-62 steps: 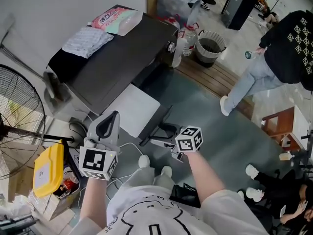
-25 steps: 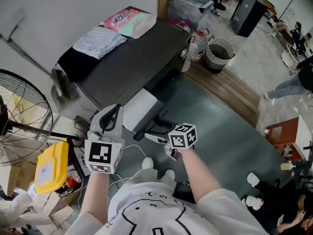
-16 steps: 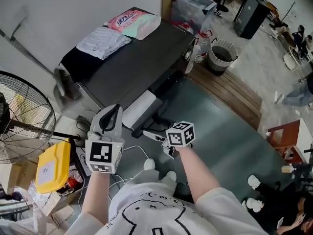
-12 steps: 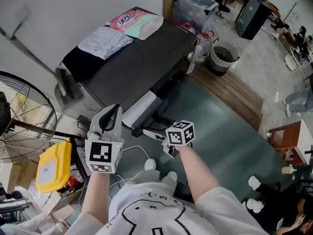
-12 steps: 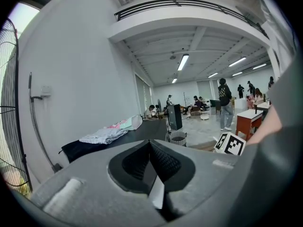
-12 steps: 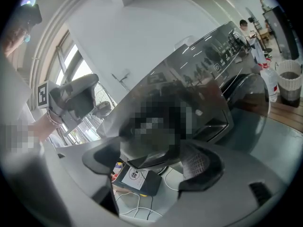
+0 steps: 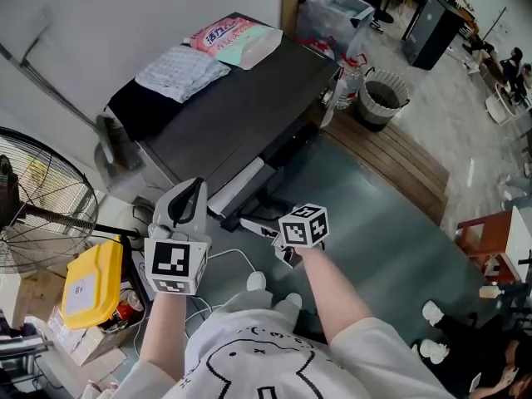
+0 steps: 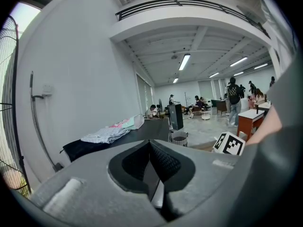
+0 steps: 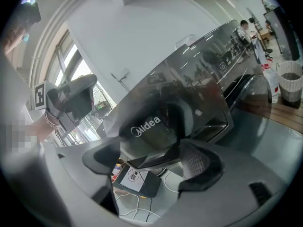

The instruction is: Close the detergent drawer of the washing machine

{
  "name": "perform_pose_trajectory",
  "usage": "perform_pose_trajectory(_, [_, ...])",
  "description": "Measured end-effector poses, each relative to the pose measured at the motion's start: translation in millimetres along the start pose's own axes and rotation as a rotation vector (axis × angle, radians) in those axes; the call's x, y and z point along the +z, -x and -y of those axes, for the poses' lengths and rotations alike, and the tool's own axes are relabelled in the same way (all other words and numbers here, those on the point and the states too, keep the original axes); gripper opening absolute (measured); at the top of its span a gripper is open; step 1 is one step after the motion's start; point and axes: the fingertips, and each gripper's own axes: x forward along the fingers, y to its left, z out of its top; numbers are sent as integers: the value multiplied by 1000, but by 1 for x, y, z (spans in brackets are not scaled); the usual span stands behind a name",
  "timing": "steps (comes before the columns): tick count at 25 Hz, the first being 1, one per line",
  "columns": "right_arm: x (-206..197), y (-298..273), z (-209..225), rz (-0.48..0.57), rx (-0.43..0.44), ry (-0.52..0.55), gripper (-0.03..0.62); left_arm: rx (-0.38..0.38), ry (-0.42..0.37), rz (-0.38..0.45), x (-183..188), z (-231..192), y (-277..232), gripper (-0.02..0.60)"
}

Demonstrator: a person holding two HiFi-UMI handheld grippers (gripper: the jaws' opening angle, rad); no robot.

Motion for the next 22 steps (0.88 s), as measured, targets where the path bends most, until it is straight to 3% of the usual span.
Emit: perform_pose_trajectory(22, [13,-22,-2,17,-7,0,390,0,4,-3,-8,-14,-2,14])
